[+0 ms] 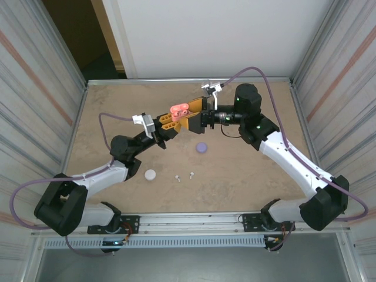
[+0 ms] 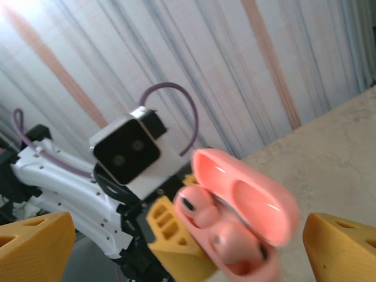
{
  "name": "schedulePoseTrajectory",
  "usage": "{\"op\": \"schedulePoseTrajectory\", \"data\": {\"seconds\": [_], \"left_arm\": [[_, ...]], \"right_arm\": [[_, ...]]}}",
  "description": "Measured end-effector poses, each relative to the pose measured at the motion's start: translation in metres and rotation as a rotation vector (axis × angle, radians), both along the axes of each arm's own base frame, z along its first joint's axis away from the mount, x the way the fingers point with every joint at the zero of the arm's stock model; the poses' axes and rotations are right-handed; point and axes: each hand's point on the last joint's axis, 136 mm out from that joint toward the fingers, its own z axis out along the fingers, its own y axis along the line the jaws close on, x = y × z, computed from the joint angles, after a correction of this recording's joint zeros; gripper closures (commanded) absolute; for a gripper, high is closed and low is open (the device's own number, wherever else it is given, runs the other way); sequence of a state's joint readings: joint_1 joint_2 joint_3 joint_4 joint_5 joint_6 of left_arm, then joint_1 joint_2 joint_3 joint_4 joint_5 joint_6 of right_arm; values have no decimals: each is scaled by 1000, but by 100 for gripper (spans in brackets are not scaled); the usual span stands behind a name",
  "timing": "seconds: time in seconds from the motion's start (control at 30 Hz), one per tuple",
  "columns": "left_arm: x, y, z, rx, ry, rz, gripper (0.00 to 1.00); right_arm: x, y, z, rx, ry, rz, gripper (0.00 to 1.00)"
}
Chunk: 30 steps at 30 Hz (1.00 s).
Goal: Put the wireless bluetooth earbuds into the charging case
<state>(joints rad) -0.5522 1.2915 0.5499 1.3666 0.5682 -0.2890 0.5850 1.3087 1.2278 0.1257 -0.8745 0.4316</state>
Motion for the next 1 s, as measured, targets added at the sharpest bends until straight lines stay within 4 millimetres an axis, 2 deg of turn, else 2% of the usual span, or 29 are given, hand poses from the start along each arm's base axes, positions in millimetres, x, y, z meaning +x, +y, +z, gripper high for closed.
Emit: {"op": "schedulePoseTrajectory", "data": {"seconds": [0.57,1.0], "left_arm": [[-4,0,5,-13,-22,-5,100],[-4,-1,3,-8,-19,-12,100]], "right_arm": [[-9,3,9,14,-128,49,3],[-26,2,21,29,-246,71,2]]}}
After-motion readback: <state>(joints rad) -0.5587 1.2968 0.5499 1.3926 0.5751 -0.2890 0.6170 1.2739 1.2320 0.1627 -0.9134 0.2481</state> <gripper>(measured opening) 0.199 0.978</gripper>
